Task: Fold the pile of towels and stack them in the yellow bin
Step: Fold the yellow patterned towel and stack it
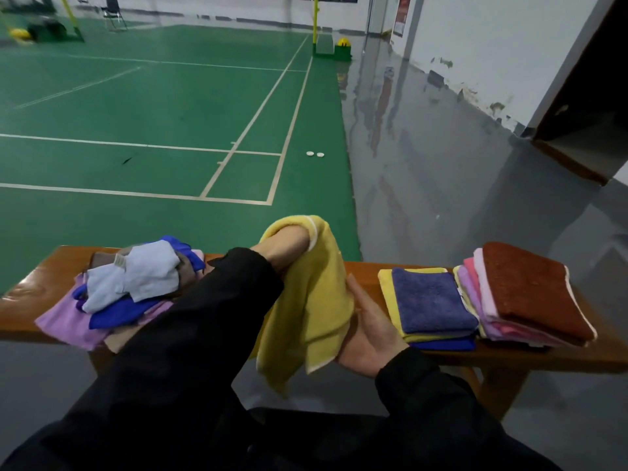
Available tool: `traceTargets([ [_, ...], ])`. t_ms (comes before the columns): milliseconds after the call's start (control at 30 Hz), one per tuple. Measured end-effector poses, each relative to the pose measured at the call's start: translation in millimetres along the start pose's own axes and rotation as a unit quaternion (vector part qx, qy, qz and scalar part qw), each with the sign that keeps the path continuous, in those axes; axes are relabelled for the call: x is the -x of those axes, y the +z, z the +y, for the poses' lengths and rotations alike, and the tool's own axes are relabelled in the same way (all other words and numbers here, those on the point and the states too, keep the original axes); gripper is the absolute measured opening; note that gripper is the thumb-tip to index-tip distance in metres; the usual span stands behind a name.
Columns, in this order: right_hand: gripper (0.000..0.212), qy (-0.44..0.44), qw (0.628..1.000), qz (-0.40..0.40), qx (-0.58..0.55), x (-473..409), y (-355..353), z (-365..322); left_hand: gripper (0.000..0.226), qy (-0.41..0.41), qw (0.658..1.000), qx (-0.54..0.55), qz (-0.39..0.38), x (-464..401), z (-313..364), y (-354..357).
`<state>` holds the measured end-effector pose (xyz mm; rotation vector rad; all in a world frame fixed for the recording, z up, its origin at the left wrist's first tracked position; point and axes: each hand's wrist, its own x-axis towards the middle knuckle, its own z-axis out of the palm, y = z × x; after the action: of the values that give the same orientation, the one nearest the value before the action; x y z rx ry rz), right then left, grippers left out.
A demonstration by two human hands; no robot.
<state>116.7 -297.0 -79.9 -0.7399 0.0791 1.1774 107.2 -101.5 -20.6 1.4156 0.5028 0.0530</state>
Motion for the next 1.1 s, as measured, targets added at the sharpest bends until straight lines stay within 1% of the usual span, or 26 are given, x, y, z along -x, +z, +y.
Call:
traceTargets([
  [33,0.058,-0.021,1.000,0.015,0.009,0.4,-1.5,-6.8,0.028,-0.003,0.999,0.041,-0.011,2.3,2.7,-1.6],
  [67,0.056,-0.062,0.997,0.039,0.018,0.4,-2.6,-16.5,0.037,-0.007,0.996,0.086,-0.035,8.3,6.9,-3.4],
  [100,0.055,-0.101,0.993,0.058,-0.001,0.2,-6.1,-26.8,0.048,-0.002,0.991,0.130,-0.037,8.6,7.7,-7.3],
  [133,0.056,-0.143,0.987,0.074,-0.027,-0.5,-12.7,-36.7,0.051,-0.011,0.982,0.178,-0.053,7.4,7.6,-8.6],
  [167,0.057,-0.180,0.979,0.082,-0.043,-0.3,-18.1,-44.3,0.045,-0.016,0.971,0.228,-0.066,10.7,1.2,-13.8],
  [200,0.057,-0.209,0.972,0.092,-0.050,-2.7,-25.1,-49.0,0.032,-0.023,0.963,0.258,-0.077,17.0,-1.0,-16.5],
  [233,0.060,-0.207,0.969,0.123,-0.056,-3.7,-28.9,-50.0,0.023,-0.017,0.953,0.289,-0.093,19.1,-7.6,-21.4],
  [267,0.065,-0.186,0.971,0.140,-0.051,-5.1,-34.2,-47.3,0.030,-0.010,0.944,0.317,-0.089,19.4,-13.1,-23.9],
  [300,0.072,-0.153,0.977,0.137,-0.052,-7.0,-38.2,-42.2,0.043,-0.009,0.935,0.342,-0.096,18.7,-18.1,-25.3],
  [367,0.079,-0.063,0.986,0.151,-0.018,-11.1,-47.5,-30.4,0.066,-0.011,0.912,0.389,-0.132,17.0,-25.1,-26.5],
  [400,0.080,-0.028,0.987,0.157,-0.009,-12.5,-54.2,-23.3,0.070,-0.005,0.911,0.388,-0.142,20.3,-22.7,-24.7],
  [433,0.079,-0.003,0.986,0.163,-0.018,-11.2,-56.9,-16.5,0.064,0.009,0.917,0.370,-0.148,19.3,-21.9,-24.8],
  [500,0.074,0.020,0.985,0.170,-0.005,-8.5,-59.1,-3.6,0.042,0.030,0.939,0.310,-0.146,18.8,-16.8,-24.4],
  [533,0.069,0.011,0.985,0.174,0.013,-6.4,-59.2,2.2,0.041,0.034,0.948,0.286,-0.135,17.2,-15.3,-24.3],
  [567,0.065,-0.002,0.985,0.170,0.024,-5.3,-60.7,5.6,0.045,0.038,0.957,0.261,-0.121,15.0,-12.9,-24.0],
  [633,0.061,-0.023,0.985,0.162,0.064,-4.3,-57.4,6.8,0.045,0.055,0.971,0.211,-0.098,19.6,-2.5,-21.1],
  [667,0.062,-0.025,0.987,0.144,0.067,-3.5,-53.7,6.5,0.041,0.063,0.974,0.195,-0.096,22.1,1.9,-20.6],
  [733,0.066,-0.040,0.992,0.103,0.065,3.0,-39.5,0.1,0.039,0.066,0.971,0.205,-0.104,24.8,8.3,-21.3],
  [800,0.064,-0.097,0.991,0.082,0.037,5.1,-29.6,-16.3,0.041,0.023,0.970,0.217,-0.108,29.0,6.2,-18.7],
  [867,0.059,-0.160,0.983,0.071,0.048,10.4,-19.1,-34.9,0.048,-0.083,0.972,0.203,-0.087,36.4,-16.8,-10.9],
  [900,0.056,-0.184,0.979,0.069,0.061,12.9,-14.0,-43.5,0.054,-0.137,0.966,0.204,-0.081,41.0,-34.9,-7.7],
  [967,0.046,-0.205,0.971,0.060,0.106,17.3,-6.4,-57.2,0.064,-0.203,0.954,0.193,-0.103,53.4,-64.2,-2.6],
  [1000,0.041,-0.218,0.966,0.061,0.127,19.8,-2.4,-63.7,0.067,-0.213,0.949,0.195,-0.122,57.6,-71.1,-0.8],
  [1033,0.041,-0.231,0.960,0.063,0.144,23.1,2.1,-69.1,0.064,-0.215,0.944,0.212,-0.135,58.9,-73.6,0.1],
  [1067,0.049,-0.241,0.955,0.066,0.158,26.7,6.8,-74.1,0.053,-0.210,0.941,0.227,-0.137,61.1,-69.9,1.8],
  [1100,0.065,-0.246,0.952,0.070,0.169,30.8,9.6,-79.7,0.039,-0.197,0.943,0.235,-0.129,61.5,-63.4,2.8],
])
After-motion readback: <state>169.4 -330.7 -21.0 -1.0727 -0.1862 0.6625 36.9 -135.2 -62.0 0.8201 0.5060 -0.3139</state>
